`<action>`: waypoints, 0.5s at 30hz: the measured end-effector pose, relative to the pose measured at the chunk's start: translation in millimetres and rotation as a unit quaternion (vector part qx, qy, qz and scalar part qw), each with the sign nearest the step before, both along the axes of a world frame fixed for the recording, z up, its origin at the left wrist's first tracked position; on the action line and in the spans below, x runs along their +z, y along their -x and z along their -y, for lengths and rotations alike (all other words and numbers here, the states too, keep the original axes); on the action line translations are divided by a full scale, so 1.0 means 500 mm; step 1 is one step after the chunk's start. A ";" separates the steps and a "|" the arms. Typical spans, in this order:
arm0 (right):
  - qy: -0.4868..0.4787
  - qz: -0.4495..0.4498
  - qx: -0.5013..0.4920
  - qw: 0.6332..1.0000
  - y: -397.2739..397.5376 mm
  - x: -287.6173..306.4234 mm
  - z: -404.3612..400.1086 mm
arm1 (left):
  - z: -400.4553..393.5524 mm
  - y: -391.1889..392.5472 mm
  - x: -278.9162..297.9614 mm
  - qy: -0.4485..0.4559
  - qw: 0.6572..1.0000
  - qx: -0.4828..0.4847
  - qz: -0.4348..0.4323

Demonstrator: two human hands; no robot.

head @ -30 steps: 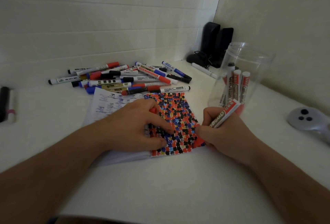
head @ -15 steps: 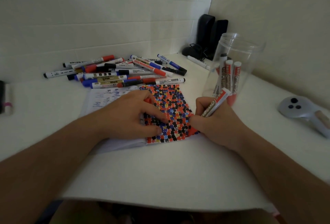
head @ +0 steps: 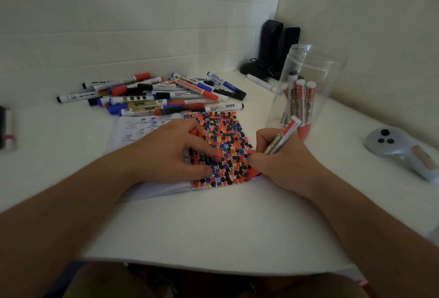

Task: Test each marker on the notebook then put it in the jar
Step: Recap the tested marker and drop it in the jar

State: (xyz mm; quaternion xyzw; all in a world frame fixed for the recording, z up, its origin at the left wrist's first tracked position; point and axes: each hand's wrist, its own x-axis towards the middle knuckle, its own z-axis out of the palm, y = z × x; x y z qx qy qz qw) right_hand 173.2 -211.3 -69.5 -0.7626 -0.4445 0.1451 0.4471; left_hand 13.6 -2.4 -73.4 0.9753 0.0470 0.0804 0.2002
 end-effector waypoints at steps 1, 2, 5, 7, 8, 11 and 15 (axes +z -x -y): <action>0.000 -0.003 0.002 1.000 0.000 0.000 0.000 | 0.000 0.000 -0.001 -0.002 1.000 0.000 -0.001; 0.001 -0.005 0.002 1.000 -0.001 0.001 0.000 | -0.001 0.000 -0.001 -0.004 1.000 0.000 0.000; -0.007 -0.022 -0.005 1.000 -0.004 0.004 0.002 | 0.000 0.001 -0.002 -0.006 1.000 0.000 0.003; -0.013 -0.026 -0.008 1.000 -0.004 0.003 0.003 | 0.001 0.001 0.000 -0.006 1.000 0.001 0.000; -0.011 -0.019 -0.007 1.000 -0.004 0.002 0.002 | 0.001 0.001 0.001 -0.006 1.000 0.001 0.000; -0.007 -0.002 -0.001 1.000 -0.001 -0.001 0.000 | 0.002 0.000 0.003 -0.007 1.000 0.000 -0.001; -0.006 -0.005 0.010 1.000 -0.003 -0.002 0.000 | 0.002 0.001 0.001 -0.008 1.000 -0.002 -0.001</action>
